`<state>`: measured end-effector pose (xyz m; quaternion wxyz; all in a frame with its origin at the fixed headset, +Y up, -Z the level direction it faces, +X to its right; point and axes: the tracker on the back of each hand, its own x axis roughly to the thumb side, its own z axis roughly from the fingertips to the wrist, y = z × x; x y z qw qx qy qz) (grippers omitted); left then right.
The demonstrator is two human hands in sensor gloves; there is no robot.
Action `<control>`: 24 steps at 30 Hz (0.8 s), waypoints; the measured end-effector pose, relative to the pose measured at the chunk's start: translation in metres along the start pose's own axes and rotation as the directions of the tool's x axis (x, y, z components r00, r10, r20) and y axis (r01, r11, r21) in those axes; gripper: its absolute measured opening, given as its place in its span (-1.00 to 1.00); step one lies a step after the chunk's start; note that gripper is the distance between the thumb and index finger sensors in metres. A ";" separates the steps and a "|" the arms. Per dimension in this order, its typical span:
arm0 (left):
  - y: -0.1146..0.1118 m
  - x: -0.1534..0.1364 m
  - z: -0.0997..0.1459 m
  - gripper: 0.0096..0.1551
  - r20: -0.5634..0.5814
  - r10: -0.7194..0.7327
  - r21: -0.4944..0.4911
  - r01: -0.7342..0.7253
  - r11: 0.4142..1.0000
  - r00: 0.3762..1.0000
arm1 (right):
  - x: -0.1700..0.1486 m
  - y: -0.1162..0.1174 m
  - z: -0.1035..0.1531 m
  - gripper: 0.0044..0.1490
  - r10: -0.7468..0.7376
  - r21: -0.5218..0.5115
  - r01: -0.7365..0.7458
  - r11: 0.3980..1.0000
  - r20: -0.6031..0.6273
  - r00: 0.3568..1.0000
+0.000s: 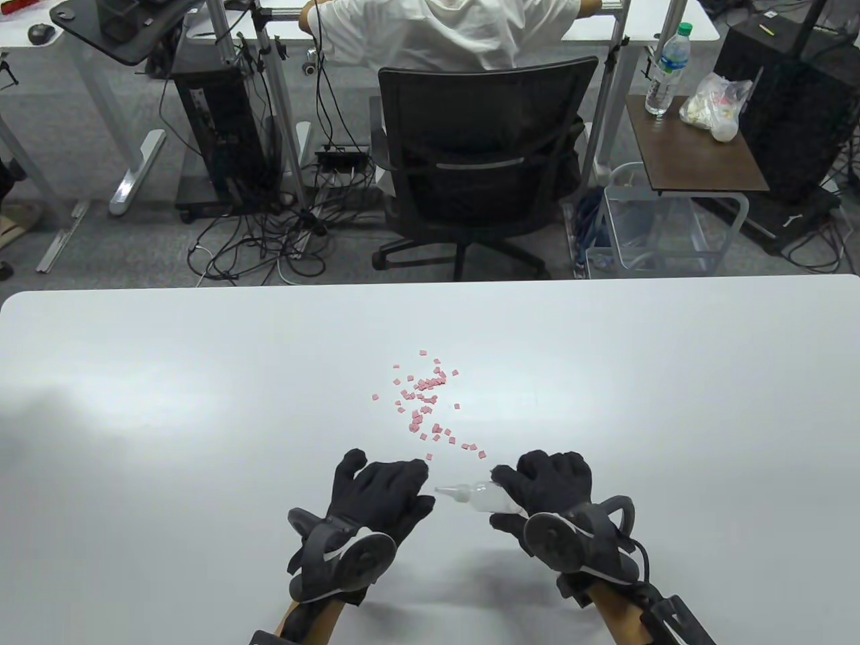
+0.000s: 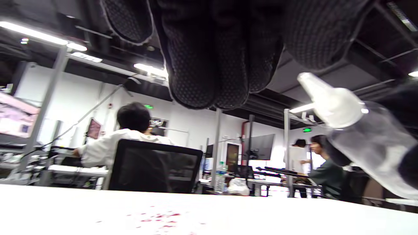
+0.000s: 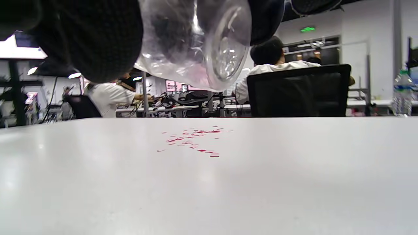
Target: Squeeze empty conical bottle to blow paper scraps with air puff
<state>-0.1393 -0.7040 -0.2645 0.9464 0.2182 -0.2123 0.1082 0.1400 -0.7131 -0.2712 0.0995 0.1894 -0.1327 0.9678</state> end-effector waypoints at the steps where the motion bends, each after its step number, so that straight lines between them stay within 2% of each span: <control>1: -0.001 -0.006 0.000 -0.35 -0.025 0.000 -0.008 0.000 1.000 1.000 | -0.012 -0.003 -0.003 -0.15 -0.041 -0.042 0.039 0.998 -0.047 0.998; 5: -0.004 -0.021 0.001 -0.35 -0.081 -0.027 -0.039 0.024 0.999 0.996 | -0.050 -0.015 -0.016 -0.15 -0.204 -0.147 0.177 0.973 -0.200 0.958; 7: -0.004 -0.027 0.001 -0.34 -0.108 -0.033 -0.049 0.028 0.998 0.994 | -0.077 -0.019 -0.025 -0.14 -0.366 -0.234 0.302 0.924 -0.313 0.876; 11: -0.004 -0.030 0.000 -0.32 -0.145 -0.025 -0.069 0.015 0.998 0.989 | -0.113 -0.024 -0.039 -0.13 -0.485 -0.341 0.361 0.868 -0.429 0.762; 13: -0.004 -0.029 0.000 -0.33 -0.143 -0.031 -0.083 0.019 0.996 0.989 | -0.133 -0.021 -0.049 -0.12 -0.549 -0.388 0.395 0.833 -0.490 0.677; 17: -0.004 -0.029 -0.001 -0.33 -0.143 -0.040 -0.085 0.028 0.996 0.989 | -0.162 -0.007 -0.060 -0.07 -0.561 -0.438 0.354 0.826 -0.594 0.577; 20: -0.004 -0.029 -0.001 -0.33 -0.150 -0.042 -0.092 0.029 0.995 0.988 | -0.176 0.007 -0.066 -0.12 -0.523 -0.447 0.274 0.851 -0.688 0.503; 24: -0.007 -0.031 -0.001 -0.33 -0.155 -0.053 -0.108 0.036 0.993 0.987 | -0.186 0.018 -0.073 -0.13 -0.493 -0.439 0.226 0.870 -0.742 0.455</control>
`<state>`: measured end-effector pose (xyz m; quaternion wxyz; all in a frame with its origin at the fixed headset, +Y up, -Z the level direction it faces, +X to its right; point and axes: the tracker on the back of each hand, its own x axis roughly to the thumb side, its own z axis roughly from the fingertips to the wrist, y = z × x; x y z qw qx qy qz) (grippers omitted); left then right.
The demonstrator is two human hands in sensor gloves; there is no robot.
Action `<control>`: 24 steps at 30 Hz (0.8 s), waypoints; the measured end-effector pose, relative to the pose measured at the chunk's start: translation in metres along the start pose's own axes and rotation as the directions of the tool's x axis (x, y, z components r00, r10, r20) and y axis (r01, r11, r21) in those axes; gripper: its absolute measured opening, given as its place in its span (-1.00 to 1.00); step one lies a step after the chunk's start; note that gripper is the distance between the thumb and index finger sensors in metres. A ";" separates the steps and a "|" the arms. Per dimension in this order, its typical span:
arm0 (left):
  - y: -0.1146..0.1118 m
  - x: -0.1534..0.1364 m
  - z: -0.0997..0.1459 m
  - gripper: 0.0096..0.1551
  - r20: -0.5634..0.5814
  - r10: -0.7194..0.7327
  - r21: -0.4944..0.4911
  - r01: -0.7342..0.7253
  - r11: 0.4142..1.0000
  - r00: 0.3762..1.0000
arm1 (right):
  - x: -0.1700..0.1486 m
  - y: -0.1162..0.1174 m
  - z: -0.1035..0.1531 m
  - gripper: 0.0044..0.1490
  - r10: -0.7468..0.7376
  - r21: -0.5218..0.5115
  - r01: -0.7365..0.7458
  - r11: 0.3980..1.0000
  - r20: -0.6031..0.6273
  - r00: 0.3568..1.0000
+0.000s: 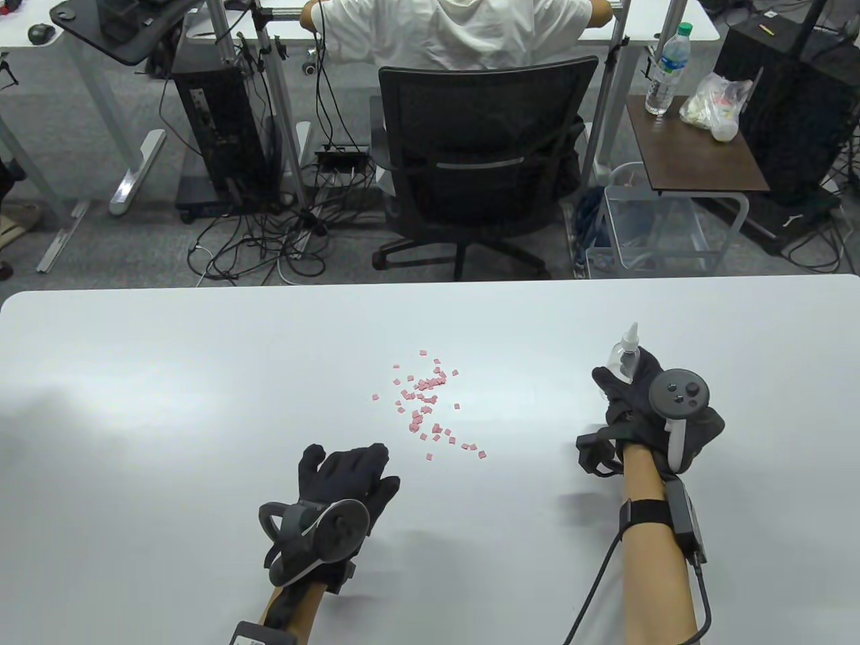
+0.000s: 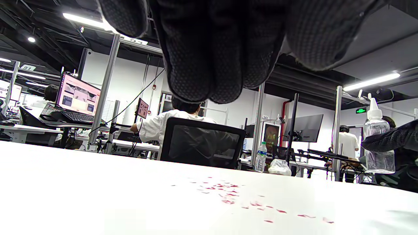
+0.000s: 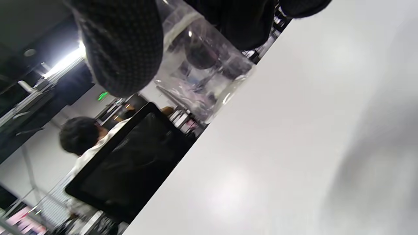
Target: Squeeze empty conical bottle to blow paper scraps with air puff
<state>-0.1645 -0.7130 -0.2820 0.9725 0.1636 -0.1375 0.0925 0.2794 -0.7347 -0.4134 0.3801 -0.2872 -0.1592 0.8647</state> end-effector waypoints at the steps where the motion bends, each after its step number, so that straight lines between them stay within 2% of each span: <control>1: -0.001 0.000 0.000 -0.32 -0.001 -0.002 -0.003 0.002 1.000 1.000 | -0.001 0.002 -0.003 -0.13 0.003 0.022 -0.003 1.000 -0.003 1.000; 3: -0.002 -0.002 -0.001 -0.33 -0.002 -0.006 -0.010 0.006 1.000 1.000 | -0.004 0.009 -0.009 -0.13 0.010 0.082 -0.008 0.997 -0.031 0.999; 12: -0.007 -0.005 -0.002 -0.31 -0.005 -0.016 -0.056 0.015 0.998 1.000 | -0.017 0.031 -0.018 -0.13 0.136 0.107 -0.129 0.986 -0.054 0.989; 24: -0.007 -0.004 -0.002 -0.31 -0.010 -0.029 -0.075 0.028 0.997 1.000 | -0.014 0.035 -0.014 -0.10 0.199 0.147 -0.194 0.970 -0.020 0.980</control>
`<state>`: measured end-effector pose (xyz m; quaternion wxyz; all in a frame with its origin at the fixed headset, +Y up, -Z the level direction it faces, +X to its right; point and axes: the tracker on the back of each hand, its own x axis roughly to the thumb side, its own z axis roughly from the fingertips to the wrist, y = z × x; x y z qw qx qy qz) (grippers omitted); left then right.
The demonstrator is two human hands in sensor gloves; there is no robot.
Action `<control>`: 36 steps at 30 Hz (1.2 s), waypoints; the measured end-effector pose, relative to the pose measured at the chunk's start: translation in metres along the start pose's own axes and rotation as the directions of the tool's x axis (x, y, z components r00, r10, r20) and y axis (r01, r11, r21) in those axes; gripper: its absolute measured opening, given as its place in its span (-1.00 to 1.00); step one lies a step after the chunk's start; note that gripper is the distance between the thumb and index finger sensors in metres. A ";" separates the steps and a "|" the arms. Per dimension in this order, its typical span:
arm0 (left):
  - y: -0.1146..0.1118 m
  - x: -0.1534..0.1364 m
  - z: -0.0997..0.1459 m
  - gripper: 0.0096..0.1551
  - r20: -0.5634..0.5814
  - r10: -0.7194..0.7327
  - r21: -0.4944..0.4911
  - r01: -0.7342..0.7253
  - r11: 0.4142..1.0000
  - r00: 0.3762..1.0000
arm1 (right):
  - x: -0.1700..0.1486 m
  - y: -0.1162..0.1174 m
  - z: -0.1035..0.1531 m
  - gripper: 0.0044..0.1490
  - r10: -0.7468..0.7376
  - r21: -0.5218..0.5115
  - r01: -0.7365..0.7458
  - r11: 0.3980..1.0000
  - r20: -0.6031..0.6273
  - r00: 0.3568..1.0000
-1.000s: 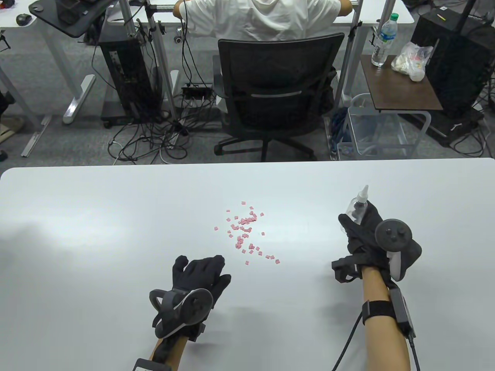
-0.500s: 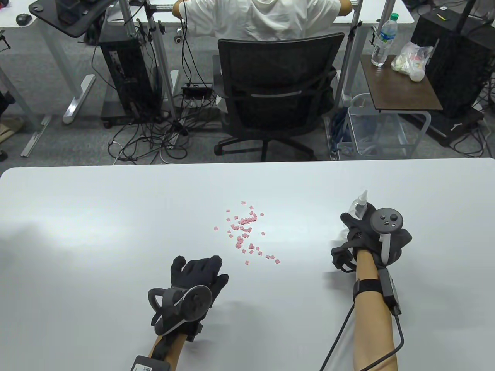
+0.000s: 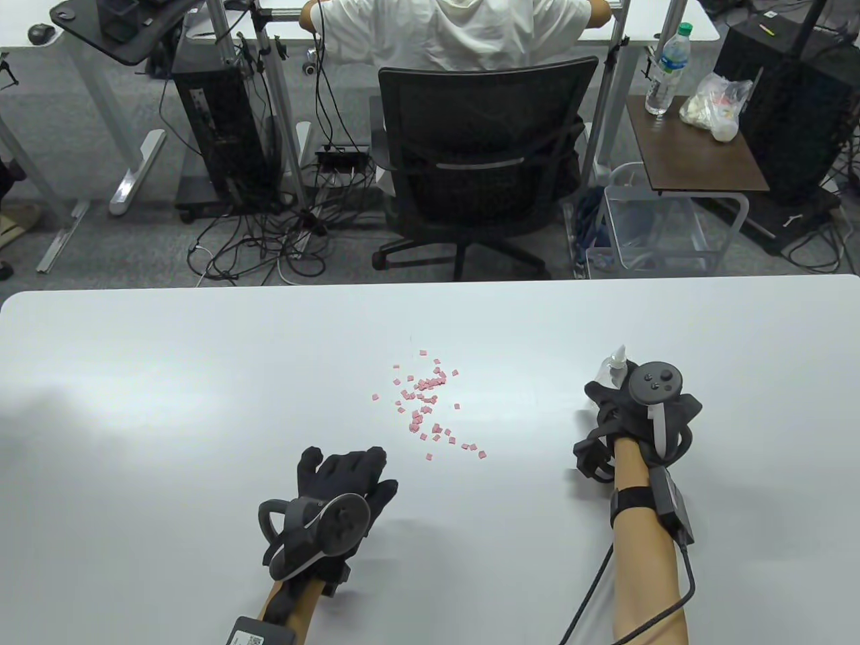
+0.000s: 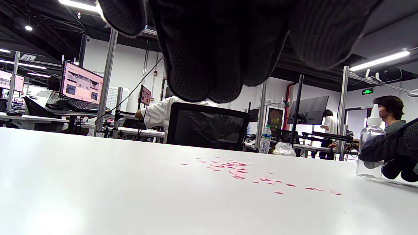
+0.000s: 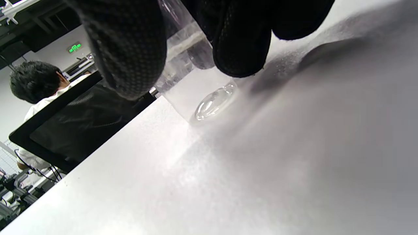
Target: Squeeze empty conical bottle to blow paper scraps with air puff
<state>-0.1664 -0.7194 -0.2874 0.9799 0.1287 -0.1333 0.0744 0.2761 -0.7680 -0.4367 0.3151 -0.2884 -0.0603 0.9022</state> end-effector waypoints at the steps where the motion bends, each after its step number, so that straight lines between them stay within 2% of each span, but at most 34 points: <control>1: 0.000 -0.001 0.000 -0.31 -0.013 -0.006 -0.004 0.006 1.000 1.000 | 0.000 0.001 0.000 -0.10 0.009 -0.003 -0.009 1.000 -0.001 1.000; 5: -0.001 -0.003 -0.001 -0.31 -0.039 -0.005 -0.016 0.005 1.000 0.999 | 0.003 0.002 0.002 -0.09 0.060 -0.005 -0.060 0.998 0.009 0.998; 12: -0.002 -0.005 -0.002 -0.30 -0.062 -0.025 -0.053 0.022 0.998 0.998 | 0.005 -0.004 0.003 0.09 0.084 0.019 -0.084 0.996 -0.002 0.996; 17: -0.003 -0.005 -0.002 -0.30 -0.061 -0.034 -0.067 0.030 0.997 0.998 | -0.003 -0.014 0.011 0.19 0.108 0.030 -0.108 0.994 -0.002 0.994; 23: -0.002 -0.004 -0.002 -0.30 -0.062 -0.055 -0.070 0.050 0.996 0.997 | -0.019 -0.043 0.034 0.23 0.129 0.043 -0.130 0.991 0.023 0.991; 25: -0.002 -0.005 -0.003 -0.29 -0.066 -0.062 -0.078 0.057 0.995 0.996 | -0.022 -0.050 0.046 0.13 0.122 0.058 -0.126 0.990 0.057 0.991; 27: -0.001 -0.005 -0.004 -0.28 -0.082 -0.048 -0.099 0.040 0.994 0.995 | -0.025 -0.055 0.064 -0.19 0.069 0.121 -0.082 0.989 0.104 0.992; 29: 0.000 -0.007 -0.004 -0.27 -0.108 -0.017 -0.101 0.006 0.995 0.994 | -0.025 -0.055 0.084 -0.35 0.005 0.191 -0.034 0.981 0.155 0.988; 32: 0.000 -0.009 -0.002 -0.26 -0.136 -0.002 -0.117 -0.014 0.993 0.991 | -0.017 -0.059 0.118 -0.46 0.014 0.137 -0.056 0.989 0.291 0.957; 35: 0.011 -0.009 0.000 -0.24 -0.144 -0.044 -0.097 0.030 0.995 0.989 | -0.009 -0.068 0.145 -0.42 0.078 0.094 -0.126 0.988 0.410 0.909; 36: 0.018 -0.010 0.000 -0.23 -0.159 -0.034 -0.064 0.024 0.998 0.987 | -0.006 -0.076 0.156 -0.39 0.104 0.023 -0.127 0.992 0.442 0.891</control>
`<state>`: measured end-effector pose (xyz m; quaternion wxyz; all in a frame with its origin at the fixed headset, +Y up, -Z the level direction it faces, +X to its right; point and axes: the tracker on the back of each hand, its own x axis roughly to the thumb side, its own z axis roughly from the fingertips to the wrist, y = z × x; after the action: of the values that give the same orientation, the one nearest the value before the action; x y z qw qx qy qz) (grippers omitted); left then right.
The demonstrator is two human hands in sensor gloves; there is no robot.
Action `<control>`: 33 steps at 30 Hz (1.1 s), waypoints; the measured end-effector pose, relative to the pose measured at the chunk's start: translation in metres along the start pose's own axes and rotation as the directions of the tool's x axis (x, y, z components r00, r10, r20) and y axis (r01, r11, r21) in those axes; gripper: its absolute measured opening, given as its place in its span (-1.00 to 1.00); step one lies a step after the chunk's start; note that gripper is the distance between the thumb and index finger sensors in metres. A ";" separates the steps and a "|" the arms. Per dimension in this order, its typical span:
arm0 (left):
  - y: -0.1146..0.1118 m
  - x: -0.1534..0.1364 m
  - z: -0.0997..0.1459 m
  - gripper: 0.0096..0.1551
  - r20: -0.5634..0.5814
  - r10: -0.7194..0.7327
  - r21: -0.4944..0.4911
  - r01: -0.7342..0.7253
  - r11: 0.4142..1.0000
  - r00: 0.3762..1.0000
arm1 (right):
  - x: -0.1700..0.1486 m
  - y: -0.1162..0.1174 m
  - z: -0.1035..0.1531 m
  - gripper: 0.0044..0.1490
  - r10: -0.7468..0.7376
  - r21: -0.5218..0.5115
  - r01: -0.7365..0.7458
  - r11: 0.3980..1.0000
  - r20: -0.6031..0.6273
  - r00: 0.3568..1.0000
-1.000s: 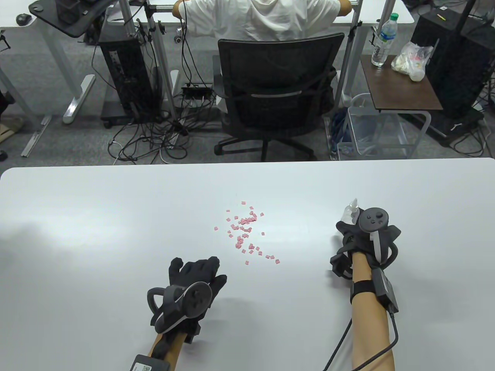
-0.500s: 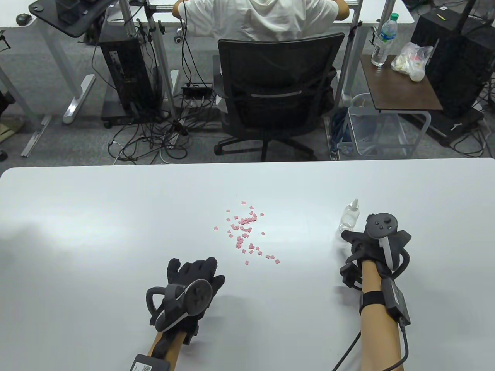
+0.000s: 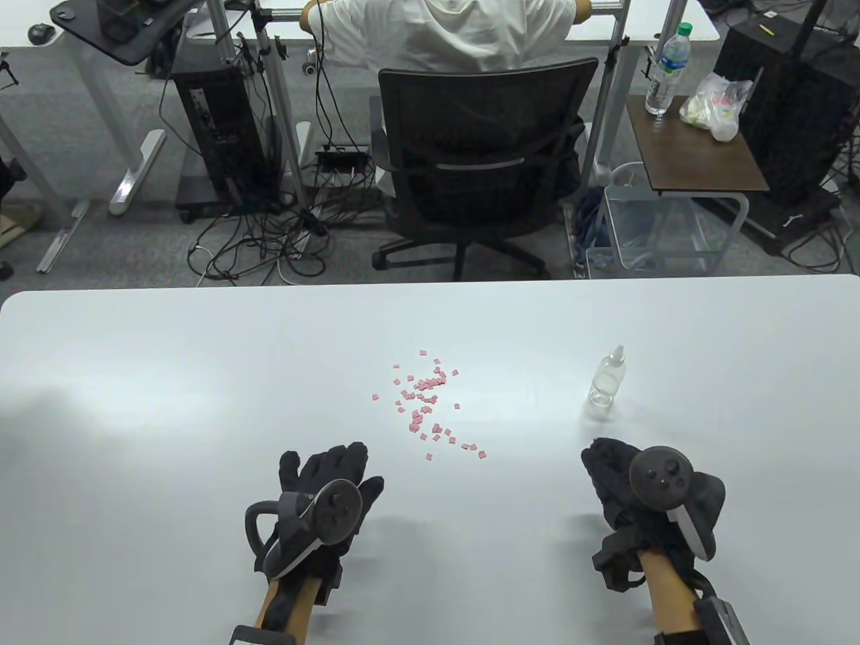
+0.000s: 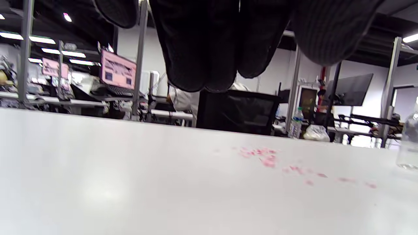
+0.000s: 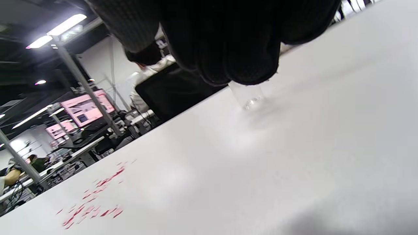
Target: Squeeze empty conical bottle to blow paper scraps with air puff
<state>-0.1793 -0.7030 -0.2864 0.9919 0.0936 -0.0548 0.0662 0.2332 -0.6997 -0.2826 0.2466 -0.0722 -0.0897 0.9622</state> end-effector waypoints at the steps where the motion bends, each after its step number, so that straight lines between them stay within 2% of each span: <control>1: 0.005 0.000 0.000 -0.19 -0.013 0.005 0.011 -0.005 1.000 1.000 | 0.003 -0.005 0.005 -0.36 0.013 -0.045 -0.012 0.999 0.023 1.000; 4: 0.027 0.000 0.001 0.02 -0.064 -0.015 0.064 0.019 0.998 0.998 | 0.009 -0.022 0.020 -0.21 0.048 -0.268 -0.024 0.963 0.081 0.996; 7: 0.044 -0.003 0.008 0.11 -0.098 -0.051 0.219 0.071 0.973 0.994 | 0.008 -0.023 0.028 -0.04 0.084 -0.364 -0.035 0.931 0.120 0.989; 8: 0.046 -0.005 0.010 0.12 -0.105 -0.055 0.232 0.079 0.969 0.993 | 0.007 -0.022 0.030 -0.01 0.098 -0.367 -0.047 0.929 0.122 0.988; 10: 0.045 -0.016 0.010 0.14 -0.162 -0.097 0.158 0.123 0.980 0.982 | 0.001 -0.018 0.031 0.04 0.171 -0.401 -0.112 0.909 0.114 0.979; 12: 0.039 -0.027 0.009 0.15 -0.207 -0.147 0.093 0.169 0.981 0.967 | -0.003 -0.017 0.029 0.07 0.234 -0.386 -0.182 0.904 0.091 0.968; 16: 0.015 -0.045 0.008 0.15 -0.240 -0.109 0.020 0.117 0.993 0.965 | -0.012 -0.009 0.026 0.08 0.300 -0.328 -0.263 0.907 0.067 0.951; 19: 0.008 -0.046 0.007 0.16 -0.230 -0.135 -0.042 0.129 0.991 0.964 | -0.018 -0.002 0.022 0.09 0.338 -0.284 -0.312 0.907 0.048 0.940; 21: 0.005 -0.046 0.006 0.17 -0.234 -0.123 -0.047 0.115 0.992 0.965 | -0.024 0.003 0.018 0.09 0.353 -0.247 -0.335 0.909 0.032 0.935; 33: -0.008 -0.048 0.006 0.14 -0.218 -0.107 -0.094 0.088 0.992 0.970 | -0.025 0.003 0.014 0.08 0.233 -0.225 -0.214 0.951 0.063 0.970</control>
<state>-0.2256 -0.7182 -0.2879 0.9969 0.0466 0.0584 0.0252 0.2513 -0.7166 -0.2676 0.1225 -0.0653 -0.1960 0.9707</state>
